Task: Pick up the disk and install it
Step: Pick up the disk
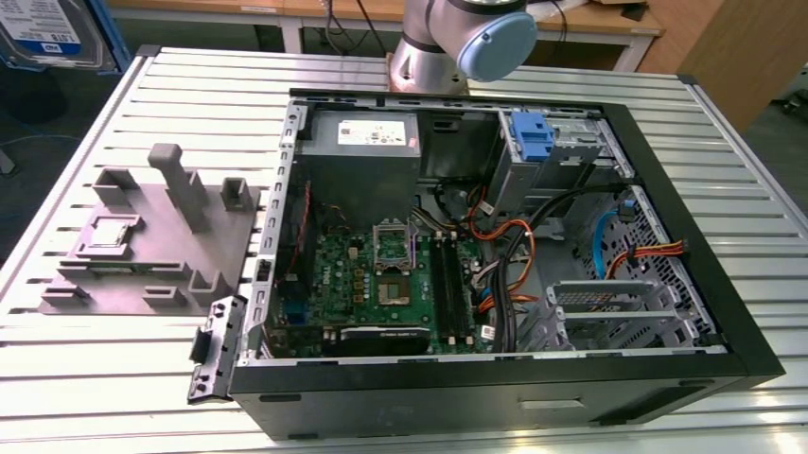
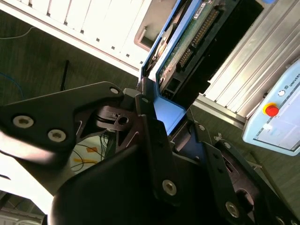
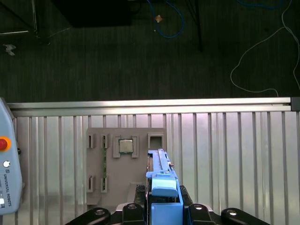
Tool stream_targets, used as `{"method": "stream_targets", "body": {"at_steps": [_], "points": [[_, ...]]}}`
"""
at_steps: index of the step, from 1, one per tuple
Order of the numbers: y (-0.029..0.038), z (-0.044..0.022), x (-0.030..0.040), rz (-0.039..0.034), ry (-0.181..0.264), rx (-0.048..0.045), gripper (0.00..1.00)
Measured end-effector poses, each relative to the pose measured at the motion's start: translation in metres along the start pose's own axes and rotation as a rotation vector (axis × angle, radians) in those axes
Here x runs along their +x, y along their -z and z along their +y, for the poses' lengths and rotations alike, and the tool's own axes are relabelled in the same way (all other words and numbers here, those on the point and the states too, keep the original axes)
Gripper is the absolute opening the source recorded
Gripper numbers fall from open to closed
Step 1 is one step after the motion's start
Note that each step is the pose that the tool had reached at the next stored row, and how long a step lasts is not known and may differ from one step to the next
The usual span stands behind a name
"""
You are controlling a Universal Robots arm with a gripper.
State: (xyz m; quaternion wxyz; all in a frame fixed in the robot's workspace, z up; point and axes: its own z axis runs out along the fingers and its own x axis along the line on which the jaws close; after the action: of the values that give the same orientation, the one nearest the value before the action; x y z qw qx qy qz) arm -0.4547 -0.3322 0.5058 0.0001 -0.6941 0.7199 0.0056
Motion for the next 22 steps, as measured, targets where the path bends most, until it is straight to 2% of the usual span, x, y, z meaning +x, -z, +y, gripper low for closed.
{"method": "stream_targets", "body": {"at_steps": [22], "points": [[0.0,-0.0057,0.0006,-0.0001,0.0,0.0001,0.36]]}}
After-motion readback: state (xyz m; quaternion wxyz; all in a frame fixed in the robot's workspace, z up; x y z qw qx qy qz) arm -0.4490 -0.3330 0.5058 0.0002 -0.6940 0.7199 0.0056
